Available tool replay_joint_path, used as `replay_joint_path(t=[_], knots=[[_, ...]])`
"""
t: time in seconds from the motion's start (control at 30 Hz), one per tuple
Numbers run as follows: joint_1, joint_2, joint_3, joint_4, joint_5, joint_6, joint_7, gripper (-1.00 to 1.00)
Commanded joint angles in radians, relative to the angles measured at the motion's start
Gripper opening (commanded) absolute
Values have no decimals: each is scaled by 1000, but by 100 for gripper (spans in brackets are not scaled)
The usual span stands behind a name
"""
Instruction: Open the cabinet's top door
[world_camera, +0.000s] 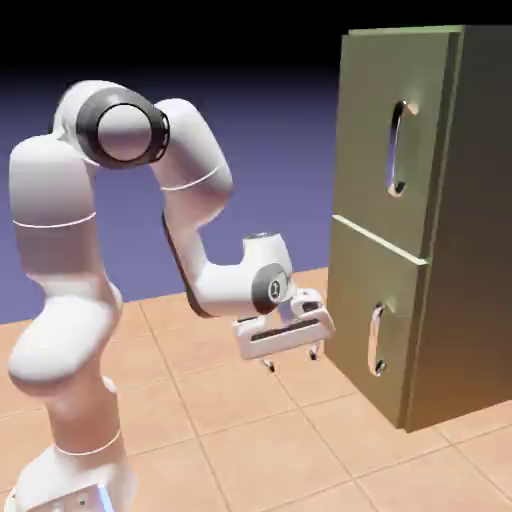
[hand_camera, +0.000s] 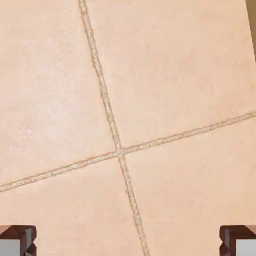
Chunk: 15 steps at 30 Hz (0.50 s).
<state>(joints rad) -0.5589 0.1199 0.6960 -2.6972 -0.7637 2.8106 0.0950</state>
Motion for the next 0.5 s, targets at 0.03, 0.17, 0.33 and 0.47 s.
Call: replay_joint_path(t=[0.03,0.17,0.33,0.47], knots=[[-59,72,73,12,-80,-24,-67,0],[-178,216,217,35,-239,-71,-202,0],[-327,395,399,65,-437,-130,-370,0],[-446,539,544,88,-596,-177,-505,0]])
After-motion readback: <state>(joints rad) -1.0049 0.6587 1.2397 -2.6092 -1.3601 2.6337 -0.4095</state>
